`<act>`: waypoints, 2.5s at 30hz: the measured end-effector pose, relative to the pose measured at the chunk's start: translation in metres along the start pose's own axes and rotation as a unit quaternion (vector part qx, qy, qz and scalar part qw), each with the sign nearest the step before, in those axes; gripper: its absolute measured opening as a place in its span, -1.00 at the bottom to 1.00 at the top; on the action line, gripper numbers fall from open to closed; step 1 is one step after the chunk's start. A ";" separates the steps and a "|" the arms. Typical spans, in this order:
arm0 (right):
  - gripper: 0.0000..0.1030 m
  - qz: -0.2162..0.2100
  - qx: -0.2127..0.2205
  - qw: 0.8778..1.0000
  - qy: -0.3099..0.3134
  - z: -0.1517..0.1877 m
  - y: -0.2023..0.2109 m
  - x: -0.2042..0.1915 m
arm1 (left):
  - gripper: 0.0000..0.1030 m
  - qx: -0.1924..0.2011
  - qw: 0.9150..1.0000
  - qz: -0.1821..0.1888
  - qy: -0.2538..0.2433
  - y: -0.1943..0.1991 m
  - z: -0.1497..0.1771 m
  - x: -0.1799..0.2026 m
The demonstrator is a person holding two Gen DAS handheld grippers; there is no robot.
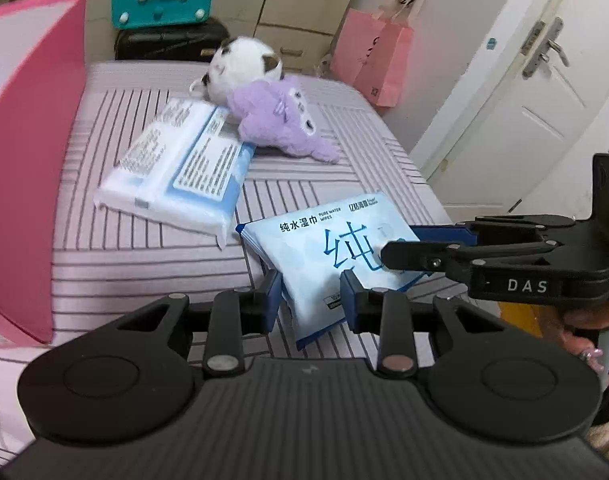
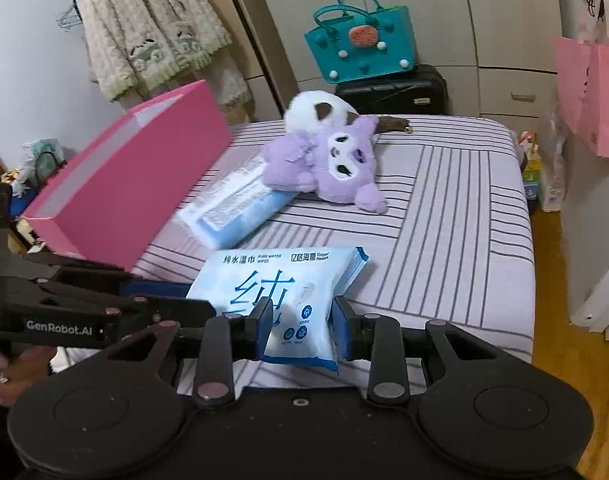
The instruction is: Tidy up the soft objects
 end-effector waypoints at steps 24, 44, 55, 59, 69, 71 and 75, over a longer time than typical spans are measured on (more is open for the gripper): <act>-0.23 0.010 0.088 0.989 0.116 -0.046 0.081 -0.089 | -0.40 0.035 0.994 -0.016 -0.101 0.122 -0.036 0.027; -0.11 0.022 0.150 0.969 0.196 -0.114 0.098 -0.181 | -0.40 0.100 0.990 -0.027 -0.094 0.224 -0.065 0.008; -0.32 -0.049 0.073 0.977 0.196 -0.150 0.035 -0.223 | -0.40 0.124 0.987 -0.086 -0.058 0.251 -0.102 -0.068; -0.44 -0.084 0.020 0.977 0.194 -0.147 0.000 -0.241 | -0.40 0.110 0.988 -0.110 -0.015 0.250 -0.107 -0.118; -0.44 -0.109 -0.064 0.969 0.213 -0.131 -0.066 -0.275 | -0.40 0.014 0.986 -0.162 0.029 0.215 -0.096 -0.198; -0.44 -0.110 -0.074 0.965 0.227 -0.128 -0.072 -0.280 | -0.40 -0.011 0.985 -0.169 0.026 0.208 -0.091 -0.204; -0.44 -0.115 -0.093 0.958 0.246 -0.120 -0.083 -0.286 | -0.40 -0.050 0.980 -0.191 -0.010 0.195 -0.078 -0.207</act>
Point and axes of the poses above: each gripper's, at about its wrist camera, not at the fingertips, and y roughly against the way its jaws point, x to its right, z to its underside, the point moved 7 cm from there along -y, roughly the way its jaws point, and after that the axes turned 14 degrees about z, right-handed, at the moved point
